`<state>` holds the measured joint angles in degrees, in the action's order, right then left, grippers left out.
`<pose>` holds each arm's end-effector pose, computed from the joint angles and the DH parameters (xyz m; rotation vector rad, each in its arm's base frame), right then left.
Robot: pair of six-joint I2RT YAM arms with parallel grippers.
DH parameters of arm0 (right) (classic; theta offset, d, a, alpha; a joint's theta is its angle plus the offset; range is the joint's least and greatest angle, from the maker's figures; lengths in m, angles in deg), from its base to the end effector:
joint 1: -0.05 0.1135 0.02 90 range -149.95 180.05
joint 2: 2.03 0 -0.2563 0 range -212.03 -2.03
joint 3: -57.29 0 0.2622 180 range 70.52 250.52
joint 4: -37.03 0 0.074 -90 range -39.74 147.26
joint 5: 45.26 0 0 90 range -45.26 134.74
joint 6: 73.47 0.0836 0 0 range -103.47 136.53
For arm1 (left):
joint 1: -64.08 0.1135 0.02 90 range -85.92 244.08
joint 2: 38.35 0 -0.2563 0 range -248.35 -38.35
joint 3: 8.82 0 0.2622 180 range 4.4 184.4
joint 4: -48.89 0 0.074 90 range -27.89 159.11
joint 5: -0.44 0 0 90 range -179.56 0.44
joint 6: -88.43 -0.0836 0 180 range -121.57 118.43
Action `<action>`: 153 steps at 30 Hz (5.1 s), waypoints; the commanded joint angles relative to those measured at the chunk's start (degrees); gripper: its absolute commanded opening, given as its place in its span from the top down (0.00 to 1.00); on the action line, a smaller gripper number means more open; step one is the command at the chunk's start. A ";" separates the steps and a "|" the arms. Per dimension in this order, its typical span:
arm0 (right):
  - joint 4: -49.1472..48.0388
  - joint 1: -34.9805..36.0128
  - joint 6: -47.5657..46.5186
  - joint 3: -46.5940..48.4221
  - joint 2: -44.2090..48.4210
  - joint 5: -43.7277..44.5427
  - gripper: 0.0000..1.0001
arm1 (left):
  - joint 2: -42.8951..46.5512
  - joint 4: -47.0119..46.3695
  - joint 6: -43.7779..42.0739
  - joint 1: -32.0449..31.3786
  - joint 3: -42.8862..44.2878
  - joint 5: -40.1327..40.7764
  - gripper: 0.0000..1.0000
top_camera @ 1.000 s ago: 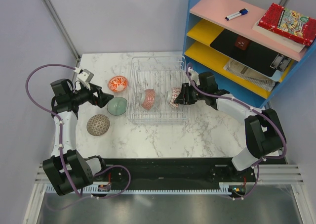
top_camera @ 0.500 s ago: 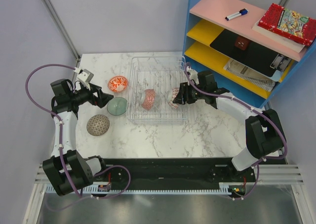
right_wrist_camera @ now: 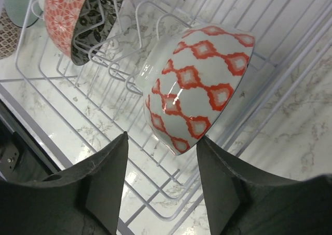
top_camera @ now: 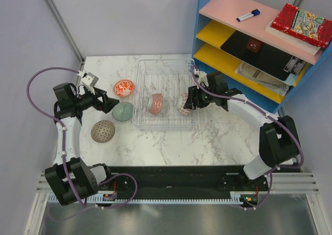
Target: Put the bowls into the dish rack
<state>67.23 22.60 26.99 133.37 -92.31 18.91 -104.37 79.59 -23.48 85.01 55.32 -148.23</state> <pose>0.3389 0.1802 0.2011 -0.4789 2.3435 0.8078 0.2841 0.0322 0.2758 0.5733 1.8075 -0.5856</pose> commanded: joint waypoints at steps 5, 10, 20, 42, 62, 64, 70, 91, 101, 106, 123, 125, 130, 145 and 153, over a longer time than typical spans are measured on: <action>9.91 0.48 -4.83 2.36 -1.39 10.70 0.33 | 1.51 -0.77 0.20 0.43 0.76 -1.44 0.00; 12.20 0.83 -6.24 5.17 -1.48 15.10 0.33 | 1.68 -0.69 0.03 0.43 0.59 -1.18 0.00; 15.81 0.92 -7.82 8.78 1.68 17.30 0.33 | 1.51 -0.77 -0.15 0.34 0.24 -1.44 0.00; 17.39 1.45 -13.97 8.35 3.71 20.90 0.48 | 3.26 0.80 -3.75 -0.89 -3.54 -1.80 0.00; 18.01 2.33 -13.54 8.96 -0.07 16.50 0.54 | -4.12 2.04 -6.12 -15.29 -0.11 9.28 0.00; 18.09 2.33 -13.36 9.04 0.63 17.73 0.54 | -4.38 1.60 -6.13 -16.35 -0.20 10.24 0.00; 19.59 2.33 -13.97 11.68 3.35 18.45 0.50 | -5.79 -0.69 -4.72 -17.06 -0.12 12.09 0.00; 18.89 2.50 -14.15 9.84 0.98 13.69 0.50 | -11.59 -4.20 -5.51 -22.95 -2.84 18.77 0.00; 17.40 3.38 -15.20 6.85 -0.69 14.48 0.56 | -12.03 -3.68 -6.21 -24.79 -5.03 18.33 0.00; 18.35 4.26 -15.91 5.36 0.80 14.66 0.70 | -11.33 -2.01 -7.27 -25.93 -6.26 17.72 0.00; 22.84 5.75 -19.51 -1.94 10.21 11.94 0.82 | -2.72 9.50 -11.66 -29.54 -8.11 15.96 0.00; 23.11 6.02 -19.69 -3.43 11.96 11.32 0.82 | -2.36 10.29 -11.92 -29.89 -8.29 15.87 0.00; 23.63 6.11 -20.04 -5.98 14.60 11.23 0.83 | -3.67 10.39 -11.93 -30.86 -8.38 15.35 0.00; 25.48 6.37 -20.21 -8.71 17.77 8.86 0.87 | -14.83 6.52 -10.26 -34.11 -2.59 16.31 0.00; 25.66 6.81 -20.74 -8.88 19.35 9.48 0.89 | -18.26 6.26 -8.85 -37.88 1.73 17.72 0.00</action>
<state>90.25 27.86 10.69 124.87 -74.65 34.02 -120.81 89.51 -32.03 49.97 54.12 -131.23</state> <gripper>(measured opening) 0.254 0.994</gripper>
